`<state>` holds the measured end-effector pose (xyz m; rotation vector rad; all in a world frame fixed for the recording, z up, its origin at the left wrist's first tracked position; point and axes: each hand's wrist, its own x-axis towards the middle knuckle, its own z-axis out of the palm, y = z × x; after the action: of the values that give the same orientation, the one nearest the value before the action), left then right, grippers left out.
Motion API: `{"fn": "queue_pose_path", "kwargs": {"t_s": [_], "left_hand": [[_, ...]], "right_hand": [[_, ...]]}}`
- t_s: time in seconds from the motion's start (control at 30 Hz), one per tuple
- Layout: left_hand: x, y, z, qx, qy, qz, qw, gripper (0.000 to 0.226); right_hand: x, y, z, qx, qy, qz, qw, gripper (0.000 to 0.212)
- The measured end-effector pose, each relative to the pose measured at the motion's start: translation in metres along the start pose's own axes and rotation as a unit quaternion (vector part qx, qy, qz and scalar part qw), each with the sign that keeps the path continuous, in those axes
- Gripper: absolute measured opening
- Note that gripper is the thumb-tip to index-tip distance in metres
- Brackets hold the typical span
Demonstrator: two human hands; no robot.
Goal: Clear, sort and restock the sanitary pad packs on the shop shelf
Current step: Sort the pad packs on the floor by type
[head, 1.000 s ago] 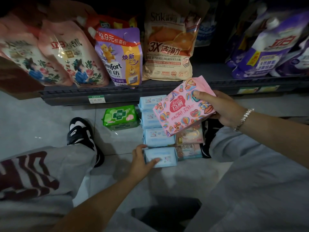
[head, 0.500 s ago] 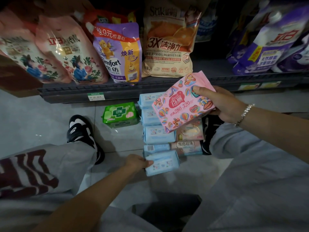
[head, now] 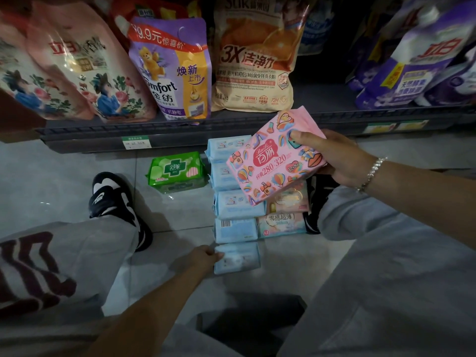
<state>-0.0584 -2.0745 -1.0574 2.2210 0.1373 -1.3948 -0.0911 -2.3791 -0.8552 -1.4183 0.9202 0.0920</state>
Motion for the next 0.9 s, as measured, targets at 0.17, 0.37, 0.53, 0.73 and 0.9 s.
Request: {"fn": "queue_pose_path", "kwargs": {"t_s": [0.17, 0.37, 0.53, 0.73, 0.9], "left_hand": [[-0.002, 0.009, 0.001, -0.048, 0.004, -0.019, 0.999, 0.031], [-0.011, 0.037, -0.018, -0.295, -0.009, -0.066, 0.953, 0.032], [-0.026, 0.078, -0.042, -0.349, 0.017, -0.024, 0.937, 0.037], [-0.058, 0.137, -0.048, -0.333, -0.008, 0.098, 0.938, 0.049], [-0.085, 0.159, -0.06, -0.378, -0.199, 0.12, 0.896, 0.069]], "right_hand": [[0.0, 0.002, 0.001, -0.014, -0.009, 0.005, 1.0, 0.037], [-0.004, 0.007, 0.004, -0.017, -0.016, 0.014, 1.0, 0.029], [-0.008, 0.011, 0.006, -0.001, -0.016, 0.037, 0.999, 0.049], [-0.013, 0.015, 0.003, 0.053, -0.016, 0.05, 0.997, 0.037], [-0.018, 0.012, 0.004, 0.1, -0.057, 0.08, 0.99, 0.023]]}}
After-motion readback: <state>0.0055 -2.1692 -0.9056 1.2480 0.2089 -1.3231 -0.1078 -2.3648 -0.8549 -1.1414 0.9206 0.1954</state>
